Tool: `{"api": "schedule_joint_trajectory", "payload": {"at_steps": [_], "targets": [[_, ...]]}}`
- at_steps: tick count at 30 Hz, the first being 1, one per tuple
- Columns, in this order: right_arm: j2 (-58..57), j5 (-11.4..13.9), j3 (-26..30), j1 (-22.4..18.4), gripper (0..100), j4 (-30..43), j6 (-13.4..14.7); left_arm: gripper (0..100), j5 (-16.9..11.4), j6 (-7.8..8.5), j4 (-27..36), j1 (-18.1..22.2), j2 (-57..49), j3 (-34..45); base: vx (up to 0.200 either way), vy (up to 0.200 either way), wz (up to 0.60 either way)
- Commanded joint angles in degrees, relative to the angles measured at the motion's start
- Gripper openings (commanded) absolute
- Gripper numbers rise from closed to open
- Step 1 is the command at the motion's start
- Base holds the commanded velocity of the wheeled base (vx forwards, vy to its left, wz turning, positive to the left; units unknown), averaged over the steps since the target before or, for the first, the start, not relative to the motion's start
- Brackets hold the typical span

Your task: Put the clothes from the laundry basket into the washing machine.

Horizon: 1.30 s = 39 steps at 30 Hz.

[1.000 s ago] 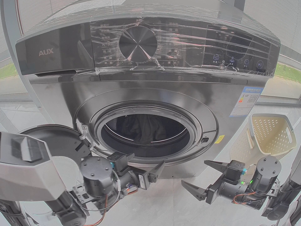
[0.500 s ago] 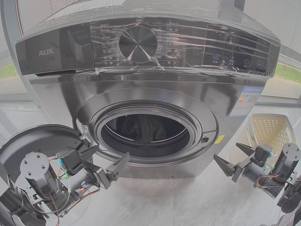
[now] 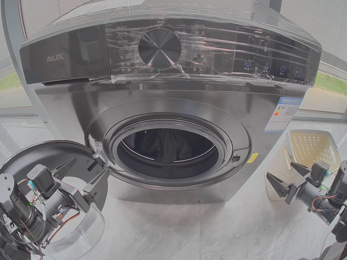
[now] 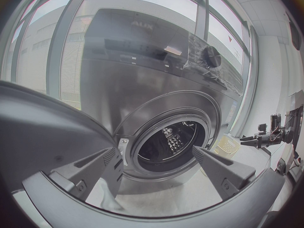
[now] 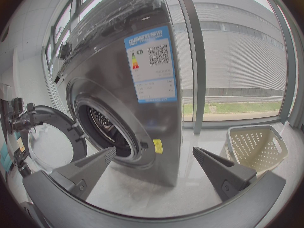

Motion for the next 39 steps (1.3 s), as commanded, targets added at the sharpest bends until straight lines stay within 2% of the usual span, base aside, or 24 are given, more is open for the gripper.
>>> {"api": "schedule_joint_trajectory", "payload": {"at_steps": [1,4,7,8,9,11,14,16,17,20,22,24,25,28,29,30,32,33,34,35,36,37,38,39], "targets": [[-10.71,-0.28,1.01,-0.66,100,9.57,0.32,100,0.23,2.51,5.48,2.03,-10.25,1.12,-0.200,0.000,0.00],[-18.45,-1.78,1.01,-1.80,100,17.30,0.49,100,0.32,3.21,13.65,2.03,-19.04,1.12,-0.200,0.000,0.00],[-24.51,-2.57,1.01,-2.24,100,21.70,0.49,100,0.50,3.21,21.92,2.12,-27.30,1.12,-0.200,0.000,0.00],[-25.13,-2.66,1.01,-2.42,100,22.05,0.49,100,0.50,3.21,22.71,2.12,-28.35,1.12,-0.200,0.000,0.00],[-28.99,-2.83,1.01,-3.65,100,24.77,0.32,100,0.50,3.21,28.42,2.29,-34.42,1.12,-0.200,0.000,0.00],[-33.30,-2.74,1.01,-5.14,100,28.20,0.05,100,0.50,3.48,35.19,3.17,-41.45,1.03,-0.200,0.000,0.00],[-39.72,-2.57,1.01,-8.13,100,33.21,-0.12,100,-0.29,4.18,45.30,8.36,-50.59,1.12,-0.133,0.000,0.00],[-41.91,-2.13,1.01,-9.80,100,34.88,-0.21,100,-0.65,4.27,49.16,10.03,-54.81,0.95,0.000,0.000,0.00],[-45.25,-1.86,1.01,-11.73,100,37.17,-1.00,100,-0.91,4.27,53.47,12.22,-60.08,0.59,0.000,0.000,0.00],[-51.67,-1.60,1.01,-14.37,100,42.00,-1.09,100,-1.52,3.57,58.74,18.02,-66.15,1.12,0.000,0.000,0.00],[-56.68,-0.81,1.01,-15.78,100,45.60,-1.18,100,-3.02,3.39,62.70,20.57,-71.33,1.12,0.000,0.000,0.00],[-63.80,1.21,1.01,-17.36,100,50.70,-1.53,100,-5.57,3.57,66.48,23.47,-75.55,1.12,0.000,0.000,0.00],[-67.93,2.62,1.01,-17.89,100,54.04,-1.62,100,-6.18,4.53,68.06,24.53,-76.17,1.12,0.000,0.000,0.00],[-78.92,5.78,1.01,-19.56,100,65.91,-1.79,100,-5.13,4.09,70.43,24.88,-76.25,1.12,0.000,0.000,0.00],[-79.44,5.78,1.01,-19.82,100,67.23,-1.62,100,-4.86,4.01,70.70,24.88,-76.25,1.12,0.000,0.000,0.00],[-79.71,5.26,1.01,-20.00,100,71.80,-0.56,100,-4.25,3.74,71.93,24.88,-76.25,1.12,0.000,0.000,0.00],[-78.83,4.11,1.01,-20.00,100,72.06,-0.47,100,-4.07,4.09,74.21,24.88,-76.25,1.12,0.000,0.000,0.00],[-78.74,1.65,1.01,-20.00,100,72.41,-1.09,100,-2.49,4.62,77.29,25.67,-76.34,1.12,0.000,0.000,0.00],[-78.83,0.42,1.01,-20.00,100,72.41,-1.88,100,-1.61,4.80,77.90,26.20,-76.34,1.12,0.000,0.000,0.00],[-78.74,-1.60,1.01,-20.08,100,72.41,-4.25,100,-0.56,5.24,77.90,28.48,-76.43,1.12,0.000,0.000,0.00],[-78.56,-2.92,1.01,-20.44,100,72.41,-6.80,100,-0.56,5.50,77.90,31.47,-77.31,1.03,0.000,0.000,0.00],[-78.48,-3.18,1.01,-20.79,100,72.41,-8.21,100,-1.79,6.12,78.17,34.20,-79.07,1.12,0.000,0.000,0.00],[-78.39,-2.57,1.01,-21.05,100,72.41,-8.21,100,-3.37,6.55,78.08,34.90,-80.21,1.12,0.000,0.000,0.00],[-78.48,-0.90,1.01,-21.58,100,72.76,-7.42,100,-5.04,6.29,78.08,34.28,-80.30,1.12,0.000,0.000,0.00]]}}
